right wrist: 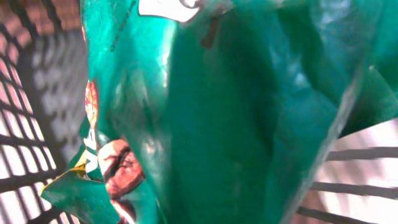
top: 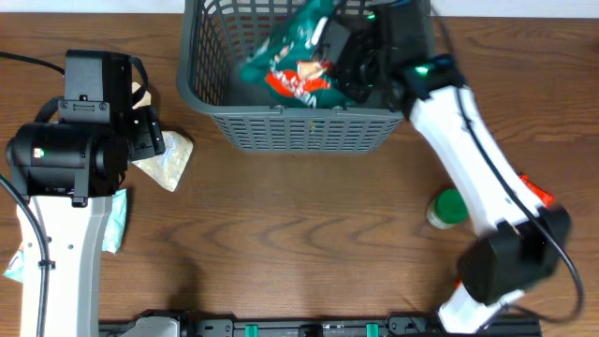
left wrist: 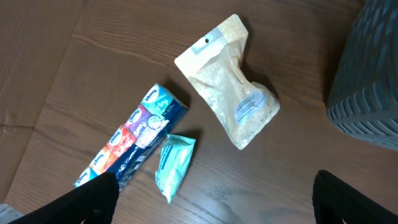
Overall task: Pack container
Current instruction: 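Lift the bag with the right gripper and drop it into the basket, then grasp the green-capped jar with the right gripper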
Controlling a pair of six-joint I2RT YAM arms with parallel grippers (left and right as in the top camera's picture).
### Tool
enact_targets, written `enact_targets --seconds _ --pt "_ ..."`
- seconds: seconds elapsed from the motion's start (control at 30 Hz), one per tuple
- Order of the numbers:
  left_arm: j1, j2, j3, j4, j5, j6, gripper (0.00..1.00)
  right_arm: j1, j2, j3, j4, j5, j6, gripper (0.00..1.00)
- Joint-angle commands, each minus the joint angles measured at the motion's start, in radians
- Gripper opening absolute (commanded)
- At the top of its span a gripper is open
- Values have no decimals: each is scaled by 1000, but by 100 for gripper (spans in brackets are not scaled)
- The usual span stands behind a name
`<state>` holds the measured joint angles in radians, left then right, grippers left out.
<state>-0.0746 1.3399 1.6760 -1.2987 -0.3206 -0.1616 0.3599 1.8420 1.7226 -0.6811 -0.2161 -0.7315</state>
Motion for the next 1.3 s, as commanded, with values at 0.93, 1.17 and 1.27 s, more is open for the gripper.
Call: enact_targets --seconds 0.93,1.17,1.27 --pt "4 6 -2 -3 24 -19 86 -172 -69 590 -388 314 831 97" --pt "4 6 -2 -2 24 -19 86 -381 -75 659 -779 343 1028 99" --pt "4 4 -2 -3 24 -20 86 -431 -75 658 -896 341 1056 99"
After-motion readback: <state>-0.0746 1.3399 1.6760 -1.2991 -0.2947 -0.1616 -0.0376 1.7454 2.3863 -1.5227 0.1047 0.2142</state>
